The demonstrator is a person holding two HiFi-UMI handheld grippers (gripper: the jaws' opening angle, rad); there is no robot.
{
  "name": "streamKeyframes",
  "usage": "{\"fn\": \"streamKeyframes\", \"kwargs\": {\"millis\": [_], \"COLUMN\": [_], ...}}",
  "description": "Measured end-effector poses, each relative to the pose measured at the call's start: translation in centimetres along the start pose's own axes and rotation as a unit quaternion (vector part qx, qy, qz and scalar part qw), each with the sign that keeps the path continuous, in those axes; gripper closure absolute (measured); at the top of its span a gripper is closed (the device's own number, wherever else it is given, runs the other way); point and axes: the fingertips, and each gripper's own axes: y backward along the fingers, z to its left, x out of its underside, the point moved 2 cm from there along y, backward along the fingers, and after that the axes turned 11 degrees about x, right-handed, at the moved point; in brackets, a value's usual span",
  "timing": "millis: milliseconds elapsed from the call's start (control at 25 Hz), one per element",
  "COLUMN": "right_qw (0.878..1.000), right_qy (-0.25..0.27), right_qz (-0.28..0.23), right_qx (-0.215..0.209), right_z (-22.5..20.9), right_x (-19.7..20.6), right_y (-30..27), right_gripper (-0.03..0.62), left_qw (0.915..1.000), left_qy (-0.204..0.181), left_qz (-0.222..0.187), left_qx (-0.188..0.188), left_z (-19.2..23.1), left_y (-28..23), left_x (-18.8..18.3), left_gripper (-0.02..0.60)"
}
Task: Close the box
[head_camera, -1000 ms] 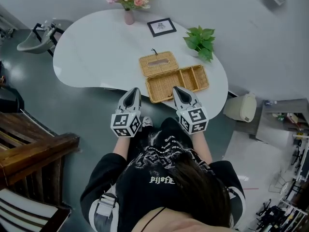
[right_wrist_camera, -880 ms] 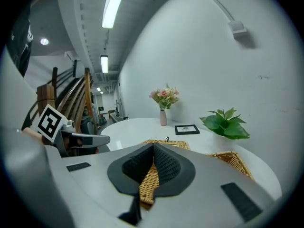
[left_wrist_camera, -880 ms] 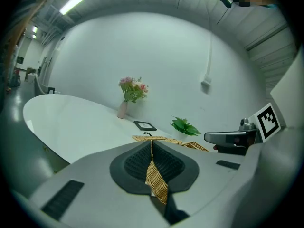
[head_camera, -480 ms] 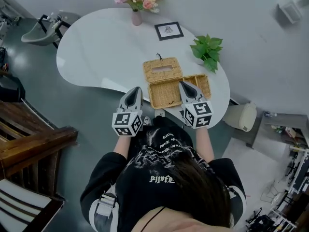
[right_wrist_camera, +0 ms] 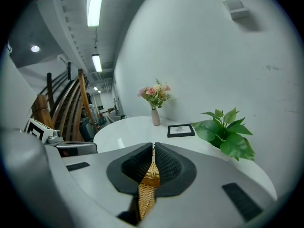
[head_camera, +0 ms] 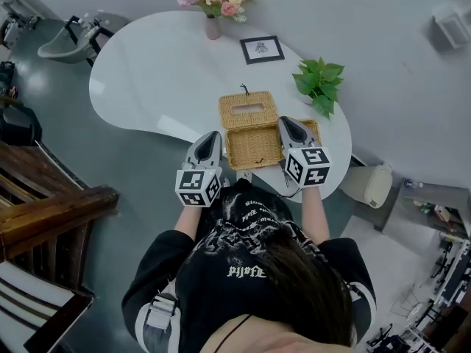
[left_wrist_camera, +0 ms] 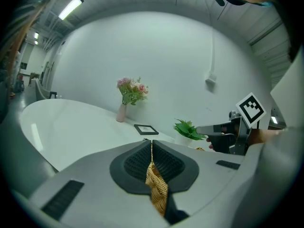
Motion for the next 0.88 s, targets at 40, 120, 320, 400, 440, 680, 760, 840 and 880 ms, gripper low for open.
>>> {"fn": "streamKeyframes", "kwargs": {"millis": [40,120,320,400,440,680,760,840,880], "right_qw": [1.000,1.000,1.000,0.999,0.999,0.995,0.993,0.990,0.989], "right_qy": [0.002,0.003,0.012,-0.002,-0.007,-0.003,-0.007,0.002,0.010], "right_qz": [0.001,0.003,0.012,0.022,0.029,0.075,0.091,0.108,0.117], "right_qx": [-0.002,-0.010,-0.024,-0.033,-0.040,-0.065,-0.075,-0.088,-0.093], "right_z": [-0.1,-0.2,-0.1,-0.1,0.0,0.6,0.8,1.3,1.5], "right_x": [-0.4,-1.3,-3.3,-3.9,-4.1,-5.1,-5.1,-5.0,-5.0], "right_y": [-0.3,-0.9,-3.0,-4.1,-4.6,-8.1,-9.3,-10.5,-11.0], "right_gripper": [0.556,0.555,0.533,0.519,0.508,0.499,0.496,0.493,0.491], "left_qw": [1.0000,1.0000,1.0000,1.0000,0.9999,0.9998,0.9998,0.9997,0.9996], "left_qy": [-0.001,-0.003,-0.007,-0.009,-0.009,-0.011,-0.012,-0.010,-0.008], "left_qz": [0.001,0.001,-0.001,0.002,0.003,0.009,0.011,0.010,0.011], "left_qx": [-0.001,-0.001,-0.001,-0.003,-0.004,-0.011,-0.014,-0.021,-0.025], "left_z": [0.0,-0.1,-0.2,-0.2,-0.1,0.3,0.6,1.0,1.2], "left_y": [-0.1,-0.3,-0.5,-0.4,-0.4,-0.2,-0.2,0.0,0.1], "left_x": [0.0,-0.1,-0.4,-0.3,-0.2,-0.3,-0.3,-0.4,-0.4], "left_gripper": [0.557,0.557,0.557,0.557,0.557,0.555,0.557,0.555,0.557]}}
